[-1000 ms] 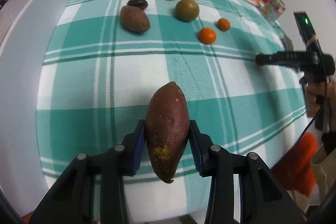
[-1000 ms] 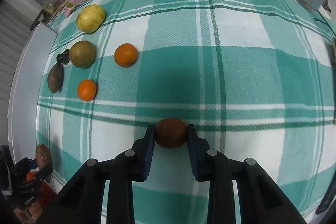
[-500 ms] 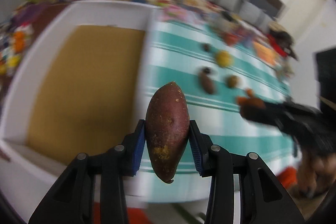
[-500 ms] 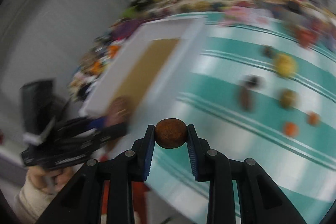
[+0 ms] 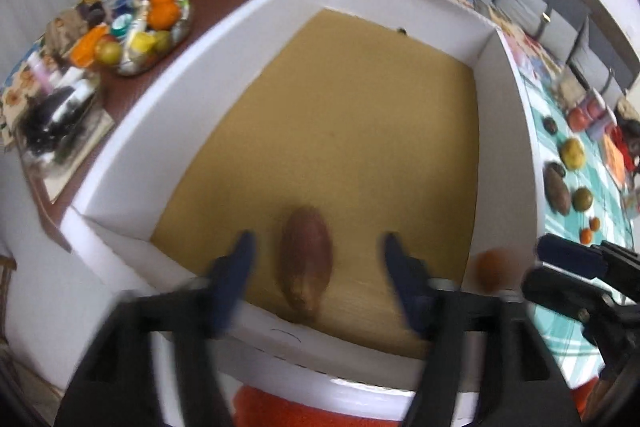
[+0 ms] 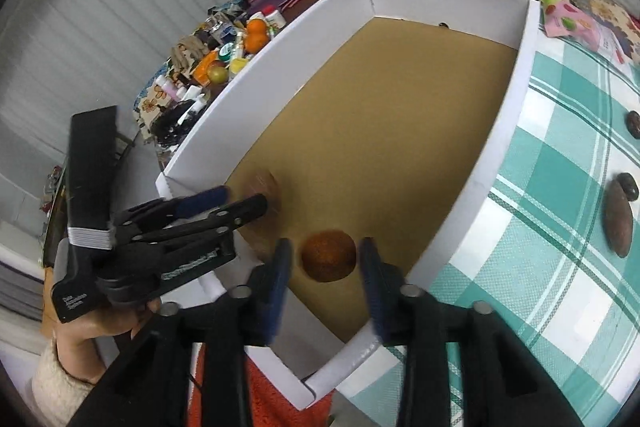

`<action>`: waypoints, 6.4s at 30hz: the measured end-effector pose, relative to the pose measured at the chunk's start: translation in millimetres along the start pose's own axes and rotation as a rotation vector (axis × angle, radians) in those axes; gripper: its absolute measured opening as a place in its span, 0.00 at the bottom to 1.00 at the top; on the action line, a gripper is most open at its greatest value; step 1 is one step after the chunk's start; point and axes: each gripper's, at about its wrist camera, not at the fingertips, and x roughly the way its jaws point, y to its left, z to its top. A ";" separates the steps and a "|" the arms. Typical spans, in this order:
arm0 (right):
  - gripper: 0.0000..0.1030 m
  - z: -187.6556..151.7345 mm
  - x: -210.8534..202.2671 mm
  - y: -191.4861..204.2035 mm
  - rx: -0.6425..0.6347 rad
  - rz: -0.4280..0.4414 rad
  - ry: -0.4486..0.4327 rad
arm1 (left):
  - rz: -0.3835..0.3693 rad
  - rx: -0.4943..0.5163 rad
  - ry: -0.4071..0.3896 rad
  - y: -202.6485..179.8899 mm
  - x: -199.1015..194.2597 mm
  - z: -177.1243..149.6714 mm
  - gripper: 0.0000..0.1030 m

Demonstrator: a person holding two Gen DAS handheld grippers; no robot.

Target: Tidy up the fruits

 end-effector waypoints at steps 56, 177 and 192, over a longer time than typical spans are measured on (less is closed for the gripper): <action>1.00 -282.1 -181.6 -398.0 0.499 -0.774 -0.313 | -0.213 0.550 -0.130 -417.7 102.6 -127.2 1.00; 1.00 -283.2 -182.7 -398.1 0.497 -0.771 -0.313 | -0.212 0.552 -0.122 -416.6 102.0 -126.4 1.00; 1.00 -283.0 -182.7 -398.0 0.497 -0.770 -0.313 | -0.388 0.420 0.125 -334.2 75.6 -52.4 0.98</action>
